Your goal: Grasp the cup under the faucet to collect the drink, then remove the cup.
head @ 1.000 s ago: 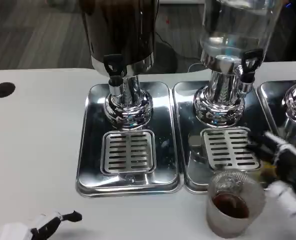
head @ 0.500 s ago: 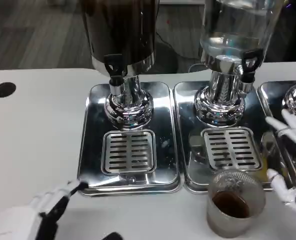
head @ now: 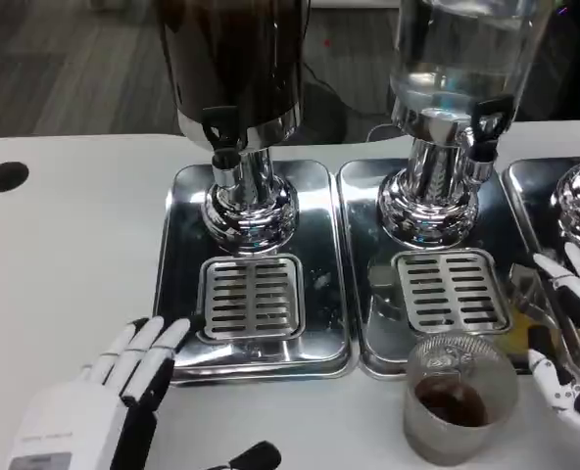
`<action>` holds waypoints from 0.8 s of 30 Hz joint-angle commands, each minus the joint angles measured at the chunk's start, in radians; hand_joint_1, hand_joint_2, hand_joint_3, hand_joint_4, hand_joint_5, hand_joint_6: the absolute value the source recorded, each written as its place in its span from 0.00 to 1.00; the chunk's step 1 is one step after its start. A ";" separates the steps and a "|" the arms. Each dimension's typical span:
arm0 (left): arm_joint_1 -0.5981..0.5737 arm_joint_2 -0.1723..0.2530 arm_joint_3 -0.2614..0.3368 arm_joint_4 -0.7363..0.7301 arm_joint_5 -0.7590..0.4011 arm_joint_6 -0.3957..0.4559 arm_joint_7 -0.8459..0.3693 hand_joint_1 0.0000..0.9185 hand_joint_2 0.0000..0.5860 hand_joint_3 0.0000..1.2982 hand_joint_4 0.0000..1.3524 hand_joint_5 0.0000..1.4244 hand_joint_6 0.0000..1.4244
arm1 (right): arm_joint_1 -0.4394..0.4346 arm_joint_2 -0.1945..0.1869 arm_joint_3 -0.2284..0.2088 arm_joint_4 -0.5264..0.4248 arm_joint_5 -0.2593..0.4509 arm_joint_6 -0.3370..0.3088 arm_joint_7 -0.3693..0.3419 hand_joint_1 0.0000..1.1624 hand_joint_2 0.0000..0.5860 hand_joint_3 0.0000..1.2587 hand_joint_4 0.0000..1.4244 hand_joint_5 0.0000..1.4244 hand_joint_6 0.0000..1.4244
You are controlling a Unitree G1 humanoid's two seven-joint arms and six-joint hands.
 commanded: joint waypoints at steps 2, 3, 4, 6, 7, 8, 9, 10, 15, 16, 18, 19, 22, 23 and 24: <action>0.019 0.022 0.021 0.000 -0.027 -0.012 0.036 0.00 0.17 0.13 0.05 0.07 0.18 | 0.022 -0.007 0.021 -0.019 0.026 0.013 -0.022 0.45 0.96 0.11 0.00 0.00 0.00; 0.021 0.024 0.024 -0.002 -0.032 -0.012 0.037 0.00 0.17 0.13 0.05 0.07 0.18 | 0.023 -0.006 0.026 -0.018 0.030 0.015 -0.021 0.44 0.94 0.11 0.00 0.00 0.00; 0.023 0.025 0.026 -0.004 -0.036 -0.013 0.041 0.00 0.17 0.13 0.05 0.07 0.18 | 0.023 -0.004 0.030 -0.017 0.034 0.019 -0.020 0.44 0.93 0.11 0.00 0.00 0.00; 0.028 0.028 0.026 -0.006 -0.041 -0.016 0.044 0.00 0.17 0.13 0.05 0.07 0.18 | 0.021 -0.004 0.035 -0.018 0.039 0.024 -0.020 0.44 0.93 0.11 0.00 0.00 0.00; 0.029 0.029 0.026 -0.006 -0.042 -0.016 0.045 0.00 0.17 0.13 0.06 0.07 0.18 | 0.021 -0.005 0.036 -0.020 0.043 0.024 -0.020 0.44 0.93 0.11 0.00 0.00 0.00; 0.029 0.030 0.024 -0.006 -0.043 -0.017 0.046 0.00 0.17 0.14 0.06 0.07 0.18 | 0.021 -0.006 0.038 -0.023 0.048 0.025 -0.019 0.44 0.93 0.11 0.00 0.00 0.00; 0.030 0.031 0.022 -0.006 -0.044 -0.017 0.046 0.00 0.17 0.14 0.06 0.07 0.18 | 0.021 -0.007 0.039 -0.025 0.053 0.025 -0.019 0.44 0.93 0.11 0.00 0.00 0.00; 0.030 0.031 0.020 -0.005 -0.045 -0.016 0.046 0.00 0.17 0.14 0.06 0.07 0.18 | 0.021 -0.009 0.040 -0.030 0.055 0.027 -0.019 0.44 0.93 0.11 0.00 0.00 0.00; 0.024 0.030 0.016 -0.007 -0.048 -0.015 0.044 0.00 0.16 0.14 0.06 0.07 0.19 | 0.017 -0.011 0.042 -0.040 0.066 0.032 -0.017 0.44 0.93 0.12 0.00 0.00 0.00; 0.022 0.030 0.017 -0.009 -0.050 -0.014 0.043 0.00 0.16 0.14 0.06 0.07 0.19 | 0.017 -0.011 0.041 -0.041 0.070 0.030 -0.017 0.44 0.93 0.12 0.00 0.00 0.00; 0.020 0.031 0.019 -0.011 -0.053 -0.013 0.039 0.00 0.15 0.14 0.07 0.08 0.19 | 0.018 -0.013 0.040 -0.044 0.075 0.029 -0.017 0.44 0.92 0.12 0.01 0.00 0.00; 0.018 0.031 0.019 -0.013 -0.055 -0.012 0.036 0.00 0.15 0.14 0.07 0.08 0.19 | 0.018 -0.014 0.039 -0.045 0.081 0.029 -0.015 0.44 0.92 0.12 0.01 0.00 0.00; 0.012 0.031 0.015 -0.017 -0.057 -0.009 0.031 0.00 0.15 0.14 0.07 0.08 0.19 | 0.020 -0.016 0.038 -0.046 0.096 0.028 -0.012 0.43 0.91 0.12 0.01 0.00 0.00; 0.011 0.031 0.013 -0.017 -0.059 -0.009 0.029 0.00 0.15 0.14 0.07 0.08 0.19 | 0.021 -0.018 0.038 -0.046 0.102 0.029 -0.009 0.43 0.91 0.12 0.02 0.00 0.00; 0.009 0.031 0.011 -0.017 -0.060 -0.008 0.028 0.00 0.15 0.14 0.07 0.08 0.19 | 0.022 -0.019 0.039 -0.045 0.106 0.029 -0.008 0.43 0.91 0.12 0.02 0.00 0.00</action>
